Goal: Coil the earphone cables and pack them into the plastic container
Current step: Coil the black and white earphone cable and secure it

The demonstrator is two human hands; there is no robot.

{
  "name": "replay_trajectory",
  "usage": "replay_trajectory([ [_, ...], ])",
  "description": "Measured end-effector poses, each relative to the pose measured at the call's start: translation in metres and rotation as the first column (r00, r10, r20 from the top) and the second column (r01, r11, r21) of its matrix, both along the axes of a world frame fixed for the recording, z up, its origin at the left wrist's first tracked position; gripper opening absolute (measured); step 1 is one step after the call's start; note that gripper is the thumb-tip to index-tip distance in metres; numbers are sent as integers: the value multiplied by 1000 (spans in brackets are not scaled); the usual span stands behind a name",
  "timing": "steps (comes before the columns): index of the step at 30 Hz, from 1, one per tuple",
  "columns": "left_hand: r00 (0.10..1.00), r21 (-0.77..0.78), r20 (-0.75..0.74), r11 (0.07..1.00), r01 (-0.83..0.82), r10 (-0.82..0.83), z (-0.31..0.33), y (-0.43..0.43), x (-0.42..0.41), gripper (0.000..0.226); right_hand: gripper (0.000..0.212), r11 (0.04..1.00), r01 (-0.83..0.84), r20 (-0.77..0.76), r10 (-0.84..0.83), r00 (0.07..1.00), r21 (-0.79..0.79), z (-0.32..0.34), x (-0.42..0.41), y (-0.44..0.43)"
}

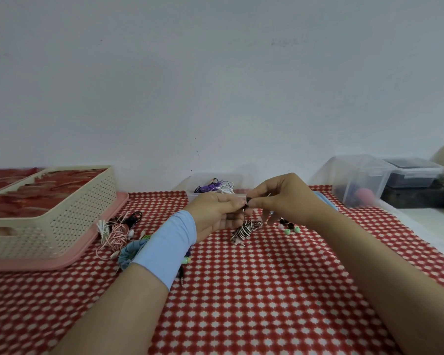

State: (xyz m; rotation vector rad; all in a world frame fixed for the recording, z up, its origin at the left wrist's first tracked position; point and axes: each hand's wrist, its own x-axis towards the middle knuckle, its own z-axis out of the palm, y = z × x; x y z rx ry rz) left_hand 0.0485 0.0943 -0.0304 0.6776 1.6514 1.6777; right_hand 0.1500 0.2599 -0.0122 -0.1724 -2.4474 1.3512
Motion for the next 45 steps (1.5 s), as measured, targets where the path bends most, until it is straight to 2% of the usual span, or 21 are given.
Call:
replay_trajectory([
  [6, 999, -44, -35, 999, -31, 30, 3, 0, 1, 10, 14, 985, 27, -76, -15, 997, 169, 3, 0, -5],
  [10, 986, -70, -150, 993, -91, 80, 2, -1, 3, 8, 9, 980, 26, -75, -11, 997, 199, 0, -1, -6],
  [12, 963, -56, -237, 988, -147, 130, 2, 0, 4, 11, 9, 990, 26, -56, -18, 998, 141, -1, -1, -8],
  [14, 914, -43, -367, 978, -203, 173, 2, 2, 4, 15, 9, 1000, 15, -23, -15, 1000, 6, -2, -1, -9],
  [16, 844, -54, -510, 972, -227, 169, 3, 3, 4, 13, 5, 992, -4, 10, 6, 1000, -123, -2, 0, -9],
  [18, 798, -52, -581, 971, -233, 161, 4, 4, 5, 11, 3, 984, -20, 19, 24, 1000, -176, -3, 1, -8],
  [21, 802, -59, -572, 966, -251, 173, 5, 4, 5, 12, 6, 985, -13, -16, 11, 1000, -175, -4, 1, -7],
  [27, 889, 4, -406, 974, -228, 210, 1, 1, 2, 10, 9, 989, -33, -66, 24, 998, -145, -5, 0, -8],
  [31, 836, 26, -509, 975, -223, 204, 3, 0, 3, 10, 13, 992, -29, -75, 20, 997, -127, -4, 0, -8],
  [34, 775, -12, -615, 980, -197, 148, 4, 0, 3, 14, 6, 996, -18, -19, 16, 1000, -92, -5, -1, -9],
  [36, 765, -18, -628, 981, -194, 140, 3, -1, 2, 15, 1, 993, -12, 10, 13, 1000, -114, -5, 0, -10],
  [42, 832, 31, -521, 979, -203, 189, 0, -3, -3, 11, 15, 940, -95, 64, 123, 990, -329, 0, 5, -2],
  [45, 866, 15, -477, 987, -160, 148, 1, -4, -3, 12, 14, 935, -112, 90, 150, 984, -336, -2, 5, 2],
])
